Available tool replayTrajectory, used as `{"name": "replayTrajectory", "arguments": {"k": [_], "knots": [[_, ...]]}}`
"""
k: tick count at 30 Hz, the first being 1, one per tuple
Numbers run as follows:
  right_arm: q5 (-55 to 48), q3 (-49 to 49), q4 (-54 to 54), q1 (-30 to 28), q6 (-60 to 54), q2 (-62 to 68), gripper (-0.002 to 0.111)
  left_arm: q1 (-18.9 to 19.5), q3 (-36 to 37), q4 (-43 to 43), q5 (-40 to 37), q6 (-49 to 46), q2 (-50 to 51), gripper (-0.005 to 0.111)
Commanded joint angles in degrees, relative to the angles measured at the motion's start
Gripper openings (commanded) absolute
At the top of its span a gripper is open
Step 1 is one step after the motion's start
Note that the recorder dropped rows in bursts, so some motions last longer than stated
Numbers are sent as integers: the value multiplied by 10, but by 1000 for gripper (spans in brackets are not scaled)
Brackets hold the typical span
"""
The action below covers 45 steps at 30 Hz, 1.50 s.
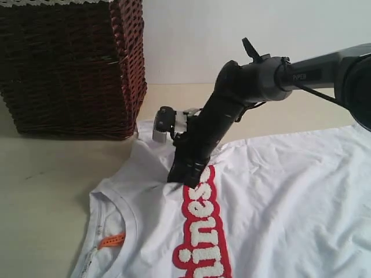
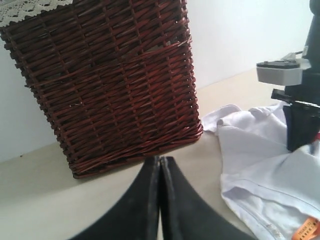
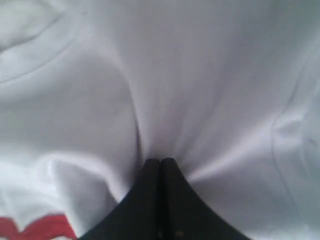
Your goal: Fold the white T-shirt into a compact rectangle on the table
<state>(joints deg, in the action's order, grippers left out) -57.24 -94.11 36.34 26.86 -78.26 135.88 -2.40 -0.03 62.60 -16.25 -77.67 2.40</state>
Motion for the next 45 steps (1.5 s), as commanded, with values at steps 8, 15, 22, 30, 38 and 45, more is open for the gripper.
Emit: {"name": "replayTrajectory", "arguments": {"k": [8,15,22,30,38,45], "knots": [[-55,35,93,2,-112,9,0,-1,0,0,1,-1,-4,0],[6,35,130,2,-117,-31,17,-1,0,0,1,-1,-4,0],[72,35,139,2,-112,-78,39,-1,0,0,1,-1,-4,0],[180,35,182,2,-68,-29,40,-1,0,0,1,-1,-4,0],[260,35,93,1,36,-16,36,-1,0,0,1,-1,-4,0],[444,34,54,-2,103,-26,34,-1,0,0,1,-1,-4,0]]}}
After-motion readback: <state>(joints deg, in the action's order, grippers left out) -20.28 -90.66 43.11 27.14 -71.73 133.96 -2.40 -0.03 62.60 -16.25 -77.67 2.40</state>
